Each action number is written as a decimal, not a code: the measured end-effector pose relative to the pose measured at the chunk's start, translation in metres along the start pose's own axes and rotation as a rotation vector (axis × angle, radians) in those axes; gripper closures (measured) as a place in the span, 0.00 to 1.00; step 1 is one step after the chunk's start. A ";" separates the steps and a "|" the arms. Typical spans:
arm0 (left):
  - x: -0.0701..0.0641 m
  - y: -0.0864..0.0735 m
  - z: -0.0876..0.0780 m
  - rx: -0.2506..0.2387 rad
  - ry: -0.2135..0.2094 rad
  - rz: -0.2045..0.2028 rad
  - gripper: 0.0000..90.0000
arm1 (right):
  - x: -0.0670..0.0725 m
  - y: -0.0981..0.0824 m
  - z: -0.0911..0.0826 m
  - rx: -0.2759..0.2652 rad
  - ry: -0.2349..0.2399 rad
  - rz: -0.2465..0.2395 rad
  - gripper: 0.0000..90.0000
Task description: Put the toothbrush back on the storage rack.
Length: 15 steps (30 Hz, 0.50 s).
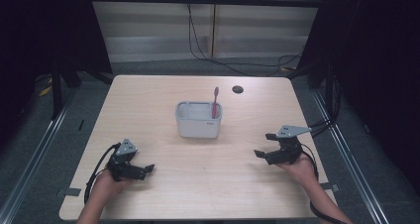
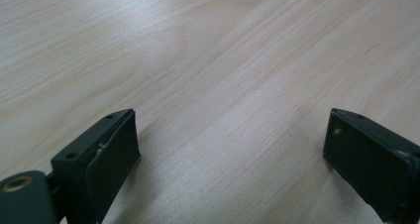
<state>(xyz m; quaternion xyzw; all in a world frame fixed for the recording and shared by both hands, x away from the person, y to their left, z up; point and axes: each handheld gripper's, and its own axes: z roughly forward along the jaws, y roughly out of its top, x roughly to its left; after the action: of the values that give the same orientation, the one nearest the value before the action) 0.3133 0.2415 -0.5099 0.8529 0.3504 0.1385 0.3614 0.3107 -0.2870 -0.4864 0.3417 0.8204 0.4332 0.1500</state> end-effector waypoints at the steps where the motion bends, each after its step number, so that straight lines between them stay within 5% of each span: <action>1: 0.000 0.000 0.000 0.000 0.000 0.000 0.07 | -0.002 -0.002 -0.001 0.003 -0.006 -0.002 0.17; 15: 0.000 0.000 0.000 0.000 0.001 -0.001 0.07 | -0.008 -0.014 0.000 0.054 -0.031 -0.001 0.17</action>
<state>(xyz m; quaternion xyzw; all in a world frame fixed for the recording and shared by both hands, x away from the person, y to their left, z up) 0.3132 0.2415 -0.5099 0.8527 0.3507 0.1387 0.3614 0.3110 -0.2975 -0.4981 0.3519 0.8295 0.4056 0.1538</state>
